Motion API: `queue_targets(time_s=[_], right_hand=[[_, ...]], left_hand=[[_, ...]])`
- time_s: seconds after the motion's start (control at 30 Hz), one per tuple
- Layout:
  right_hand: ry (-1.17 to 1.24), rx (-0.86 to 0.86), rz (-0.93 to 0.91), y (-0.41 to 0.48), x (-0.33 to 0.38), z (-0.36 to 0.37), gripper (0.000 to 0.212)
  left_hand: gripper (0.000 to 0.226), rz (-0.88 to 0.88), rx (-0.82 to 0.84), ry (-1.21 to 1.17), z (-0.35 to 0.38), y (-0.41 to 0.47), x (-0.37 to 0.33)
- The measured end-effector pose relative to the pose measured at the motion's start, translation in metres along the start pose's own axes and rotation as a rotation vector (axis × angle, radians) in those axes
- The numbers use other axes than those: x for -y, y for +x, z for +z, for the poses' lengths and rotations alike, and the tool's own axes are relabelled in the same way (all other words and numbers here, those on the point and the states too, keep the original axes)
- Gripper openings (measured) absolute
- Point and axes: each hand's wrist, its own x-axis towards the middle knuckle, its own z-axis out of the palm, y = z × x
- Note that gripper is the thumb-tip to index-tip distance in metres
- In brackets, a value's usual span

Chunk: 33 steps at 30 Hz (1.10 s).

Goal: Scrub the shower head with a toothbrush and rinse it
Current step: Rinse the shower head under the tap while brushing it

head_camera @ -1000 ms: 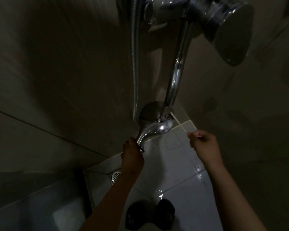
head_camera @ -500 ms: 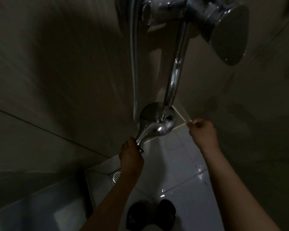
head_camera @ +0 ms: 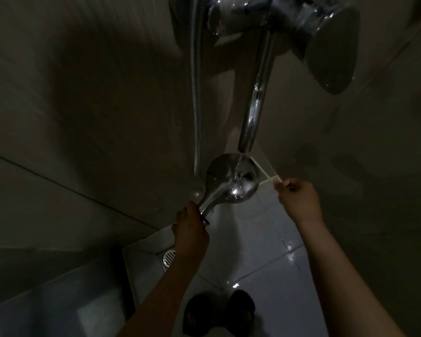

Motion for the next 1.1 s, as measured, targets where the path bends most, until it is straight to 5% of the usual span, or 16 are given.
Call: queue_targets(time_s=[0.3,0.8,1.1], right_hand=[[0.073,-0.048,0.019,-0.001,-0.002,-0.008,0.039],[0.043,0.003,-0.110,-0.038,-0.004,-0.011,0.032],[0.125,-0.030,-0.161,-0.042,0.000,-0.026,0.032]], left_hand=[[0.026,0.014,-0.006,-0.086,0.005,-0.004,-0.003],[0.030,-0.017,0.273,-0.348,0.015,0.001,-0.023],[0.024,-0.484,0.758,-1.293,0.002,0.004,-0.035]])
